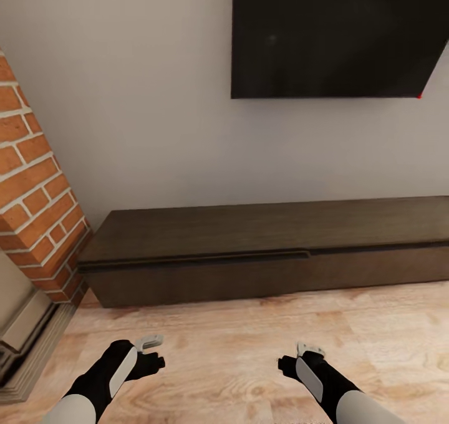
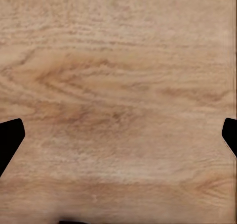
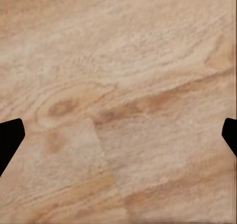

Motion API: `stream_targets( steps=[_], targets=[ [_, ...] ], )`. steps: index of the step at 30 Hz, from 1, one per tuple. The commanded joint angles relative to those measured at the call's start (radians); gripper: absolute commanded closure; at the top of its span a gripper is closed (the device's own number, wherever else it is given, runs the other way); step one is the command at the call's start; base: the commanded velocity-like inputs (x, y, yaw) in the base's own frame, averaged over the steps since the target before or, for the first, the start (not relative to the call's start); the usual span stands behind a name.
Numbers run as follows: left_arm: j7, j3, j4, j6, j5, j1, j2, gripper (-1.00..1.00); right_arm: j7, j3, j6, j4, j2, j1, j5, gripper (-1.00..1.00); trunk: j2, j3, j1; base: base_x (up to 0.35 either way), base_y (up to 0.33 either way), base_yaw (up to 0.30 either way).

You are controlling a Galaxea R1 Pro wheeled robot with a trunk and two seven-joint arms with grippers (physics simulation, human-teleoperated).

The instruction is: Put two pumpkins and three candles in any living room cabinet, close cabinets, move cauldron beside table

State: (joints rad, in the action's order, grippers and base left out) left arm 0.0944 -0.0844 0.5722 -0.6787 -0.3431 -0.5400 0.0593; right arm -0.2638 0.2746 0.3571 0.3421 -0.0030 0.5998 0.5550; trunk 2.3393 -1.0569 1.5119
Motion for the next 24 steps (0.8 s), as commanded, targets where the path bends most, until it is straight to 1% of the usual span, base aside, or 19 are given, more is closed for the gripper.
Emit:
stream_targets(
  steps=[1, 23, 24],
  targets=[
    [0.000, 0.000, 0.000, 0.000, 0.000, 0.000, 0.000, -1.00, 0.000, 0.000, 0.000, 0.000, 0.000, 0.000, 0.000, -1.00, -0.007, 0.003, -0.004, 0.000, 0.000, -0.277],
    [-0.001, 0.000, 0.000, -0.002, -0.001, 0.000, 0.000, -1.00, 0.000, 0.000, -0.003, -0.002, 0.000, 0.000, 0.000, -1.00, -0.161, 0.072, -0.088, 0.000, 0.000, -0.278],
    [-0.001, 0.000, 0.000, -0.002, -0.001, 0.000, 0.000, -1.00, 0.000, 0.000, -0.003, -0.002, 0.000, 0.000, 0.000, -1.00, -0.161, 0.072, -0.088, 0.000, 0.000, -0.278]
  ],
)
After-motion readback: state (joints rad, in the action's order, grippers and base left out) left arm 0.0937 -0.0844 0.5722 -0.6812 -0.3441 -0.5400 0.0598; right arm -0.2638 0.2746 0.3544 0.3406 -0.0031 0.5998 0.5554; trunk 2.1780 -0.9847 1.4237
